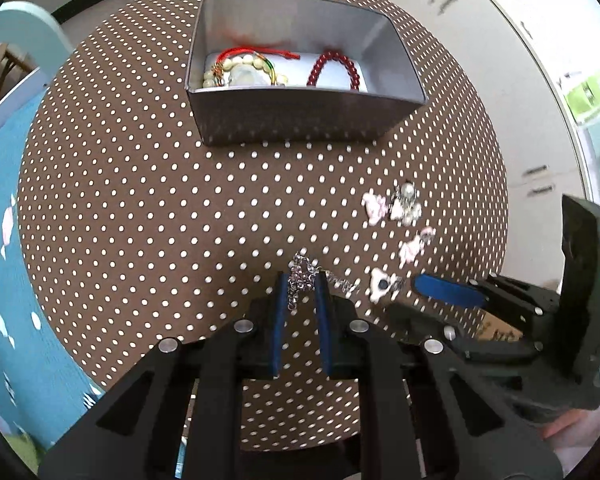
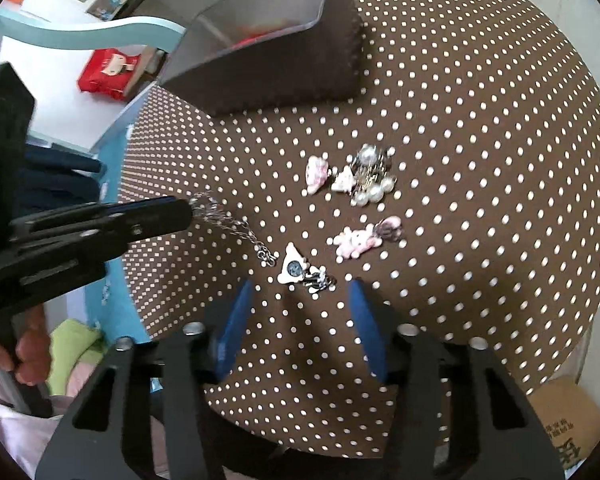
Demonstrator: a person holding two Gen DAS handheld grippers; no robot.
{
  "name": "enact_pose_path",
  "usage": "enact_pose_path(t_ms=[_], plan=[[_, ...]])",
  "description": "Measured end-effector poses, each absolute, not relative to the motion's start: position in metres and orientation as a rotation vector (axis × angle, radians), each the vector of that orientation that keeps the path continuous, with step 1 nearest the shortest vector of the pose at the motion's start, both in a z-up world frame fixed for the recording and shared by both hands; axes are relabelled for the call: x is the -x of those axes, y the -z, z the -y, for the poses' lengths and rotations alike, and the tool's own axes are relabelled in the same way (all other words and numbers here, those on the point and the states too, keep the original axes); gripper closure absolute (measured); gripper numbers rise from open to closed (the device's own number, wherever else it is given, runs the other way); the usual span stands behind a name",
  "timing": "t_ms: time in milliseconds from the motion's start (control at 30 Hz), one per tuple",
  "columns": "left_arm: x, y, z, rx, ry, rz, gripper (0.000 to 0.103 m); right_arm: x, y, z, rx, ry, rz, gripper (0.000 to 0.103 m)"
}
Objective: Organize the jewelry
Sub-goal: 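Lift both held charms off the table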
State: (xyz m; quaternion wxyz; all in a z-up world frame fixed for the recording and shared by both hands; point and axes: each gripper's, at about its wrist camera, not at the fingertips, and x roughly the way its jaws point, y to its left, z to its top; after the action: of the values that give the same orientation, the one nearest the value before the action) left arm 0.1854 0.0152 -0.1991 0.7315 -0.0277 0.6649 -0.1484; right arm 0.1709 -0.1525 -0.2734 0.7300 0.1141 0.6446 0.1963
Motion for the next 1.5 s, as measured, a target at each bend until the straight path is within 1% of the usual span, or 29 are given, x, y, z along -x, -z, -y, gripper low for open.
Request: enact_pose_path(t_ms=[67, 100, 167, 267, 467, 567, 600, 633, 667, 733, 800, 933, 967, 1000, 1033, 1067, 1100, 1167, 1233, 1500], plan=[[-0.178, 0.197, -0.025, 0.056, 0.351, -1.468, 0.096, -0.169, 0.274, 0.149, -0.266, -0.408, -1.409, 0.067], [-0.175, 0.197, -0.029, 0.054, 0.364, -1.472, 0.096, -0.168, 0.275, 0.144, -0.257, -0.384, -1.402, 0.068], [-0.169, 0.195, -0.038, 0.05, 0.382, -1.472, 0.096, -0.167, 0.274, 0.137, -0.239, -0.343, -1.377, 0.073], [-0.162, 0.19, -0.053, 0.039, 0.411, -1.461, 0.096, -0.167, 0.274, 0.133, -0.239, -0.284, -1.365, 0.079], [-0.158, 0.183, -0.086, 0.035, 0.458, -1.457, 0.096, -0.167, 0.274, 0.125, -0.202, -0.198, -1.355, 0.08], [-0.162, 0.192, -0.078, 0.029, 0.475, -1.494, 0.095, -0.166, 0.274, 0.114, -0.144, -0.198, -1.333, 0.081], [-0.162, 0.195, -0.077, 0.023, 0.479, -1.505, 0.094, -0.164, 0.274, 0.112, -0.145, -0.199, -1.328, 0.082], [-0.164, 0.196, -0.075, 0.021, 0.481, -1.511, 0.087, -0.162, 0.275, 0.11, -0.155, -0.198, -1.319, 0.084], [-0.164, 0.197, -0.074, 0.02, 0.492, -1.514, 0.083, -0.161, 0.275, 0.111, -0.162, -0.195, -1.31, 0.085], [-0.163, 0.195, -0.071, 0.012, 0.509, -1.51, 0.07, -0.16, 0.277, 0.114, -0.168, -0.193, -1.3, 0.09], [-0.163, 0.194, -0.069, 0.005, 0.516, -1.505, 0.066, -0.16, 0.277, 0.119, -0.19, -0.196, -1.307, 0.093], [-0.165, 0.196, -0.055, 0.001, 0.509, -1.515, 0.067, -0.157, 0.278, 0.126, -0.225, -0.2, -1.306, 0.094], [-0.165, 0.197, -0.054, -0.018, 0.501, -1.518, 0.068, -0.157, 0.278, 0.127, -0.222, -0.202, -1.304, 0.094], [-0.165, 0.198, -0.053, -0.032, 0.487, -1.523, 0.074, -0.157, 0.278, 0.128, -0.228, -0.203, -1.303, 0.094], [-0.165, 0.197, -0.053, -0.04, 0.476, -1.522, 0.083, -0.157, 0.277, 0.131, -0.238, -0.206, -1.302, 0.095], [-0.165, 0.198, -0.052, -0.046, 0.473, -1.534, 0.088, -0.157, 0.277, 0.133, -0.247, -0.207, -1.301, 0.098], [-0.165, 0.197, -0.053, -0.062, 0.463, -1.531, 0.092, -0.158, 0.277, 0.136, -0.258, -0.206, -1.3, 0.098], [-0.163, 0.197, -0.051, -0.066, 0.466, -1.531, 0.094, -0.158, 0.276, 0.144, -0.275, -0.207, -1.3, 0.098], [-0.162, 0.194, -0.052, -0.072, 0.46, -1.533, 0.103, -0.16, 0.274, 0.15, -0.283, -0.207, -1.295, 0.098], [-0.167, 0.185, -0.054, -0.041, 0.454, -1.527, 0.103, -0.165, 0.263, 0.166, -0.315, -0.234, -1.261, 0.098]])
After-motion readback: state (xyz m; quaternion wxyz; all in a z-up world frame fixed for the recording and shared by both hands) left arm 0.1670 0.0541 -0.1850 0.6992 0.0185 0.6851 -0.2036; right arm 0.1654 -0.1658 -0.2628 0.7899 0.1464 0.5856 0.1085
